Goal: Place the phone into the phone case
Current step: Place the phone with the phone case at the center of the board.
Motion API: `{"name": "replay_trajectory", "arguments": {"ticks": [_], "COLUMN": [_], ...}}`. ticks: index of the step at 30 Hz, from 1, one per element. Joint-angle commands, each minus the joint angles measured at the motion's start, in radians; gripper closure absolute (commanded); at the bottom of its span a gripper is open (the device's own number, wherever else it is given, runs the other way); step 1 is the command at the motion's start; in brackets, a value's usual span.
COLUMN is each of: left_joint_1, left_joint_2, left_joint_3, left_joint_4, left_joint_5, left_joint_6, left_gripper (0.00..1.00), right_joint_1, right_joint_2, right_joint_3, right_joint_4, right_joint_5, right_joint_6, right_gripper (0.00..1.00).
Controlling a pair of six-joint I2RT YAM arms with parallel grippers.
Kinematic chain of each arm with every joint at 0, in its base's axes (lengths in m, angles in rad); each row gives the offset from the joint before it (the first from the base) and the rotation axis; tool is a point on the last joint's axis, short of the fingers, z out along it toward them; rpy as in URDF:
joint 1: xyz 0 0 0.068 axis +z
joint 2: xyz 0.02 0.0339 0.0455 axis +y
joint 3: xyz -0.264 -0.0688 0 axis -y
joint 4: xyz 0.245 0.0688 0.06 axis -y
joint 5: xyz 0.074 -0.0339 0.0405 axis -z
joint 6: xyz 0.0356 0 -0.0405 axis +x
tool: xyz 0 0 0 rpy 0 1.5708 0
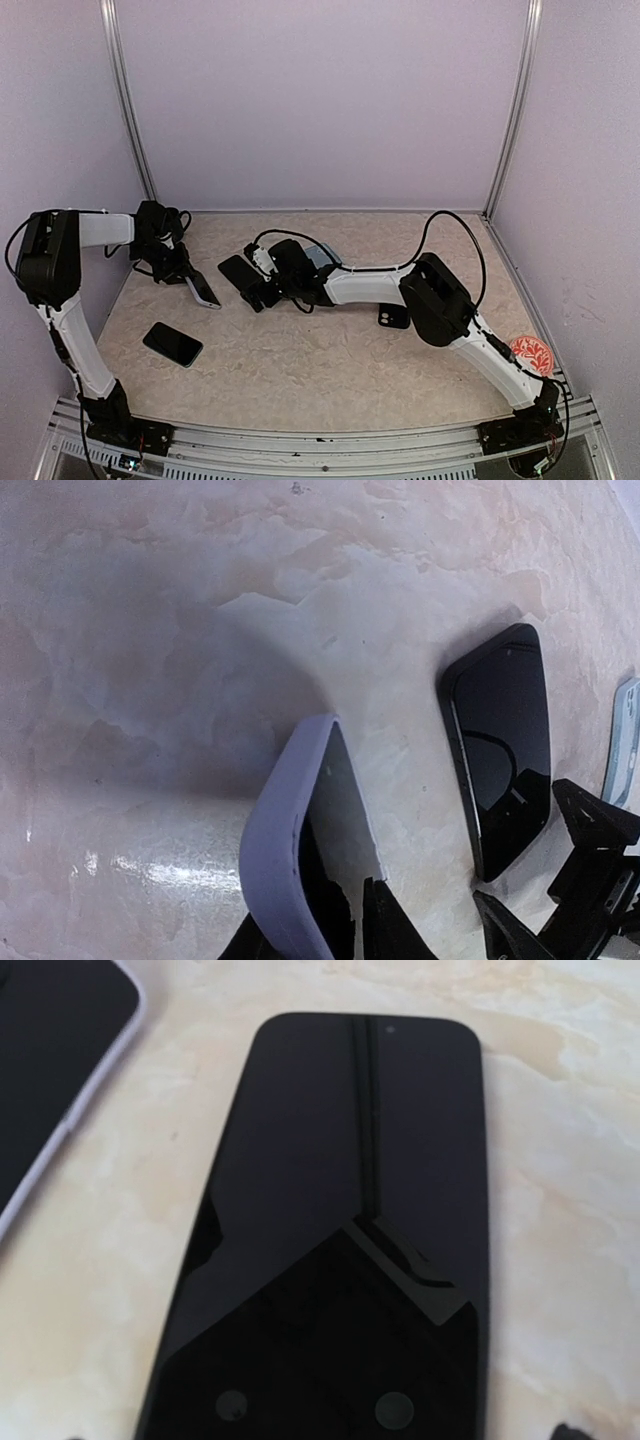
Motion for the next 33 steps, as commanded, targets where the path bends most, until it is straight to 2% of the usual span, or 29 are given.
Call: {"name": "replay_trajectory", "arguments": {"ticks": [1,12,20,26,30,33], "left_joint_1": [0.001,0.002,0.001,0.000,-0.012,-0.032], "left_joint_2": [0.010,-0.039,0.033,0.092,0.074,-0.008], "left_joint_3": [0.004,-0.063,0.009,0.052,0.069,0.037], "left_joint_4": [-0.012,0.035,0.057,0.037,-0.019,-0.006], "left_joint_5": [-0.022,-0.058,-0.075,-0.082,-0.186,-0.238], "left_joint_6": [0.020,-0.019,-0.032,-0.039,-0.051,-0.077], "left_gripper": [0.68,0.60,0.59,0.58,0.50,0.36], "right_joint_1": [-0.007,-0.007,-0.006,-0.007,-0.007,-0.007], "right_joint_2": [0.047,-0.020,-0.088,-0.197,-0.284,-0.342], "right_joint_3": [0.021,-0.072,-0.161,-0.312,-0.426,-0.502], "right_joint_4": [-0.025,-0.025,0.001,0.036,0.067,0.098], "right_joint_5": [0.002,0.001,-0.010,-0.007,-0.009,-0.012], "right_joint_6": [0.018,0.027,0.027,0.031,0.031,0.034], "right_gripper": [0.01,0.01,0.01,0.01,0.01,0.01]}}
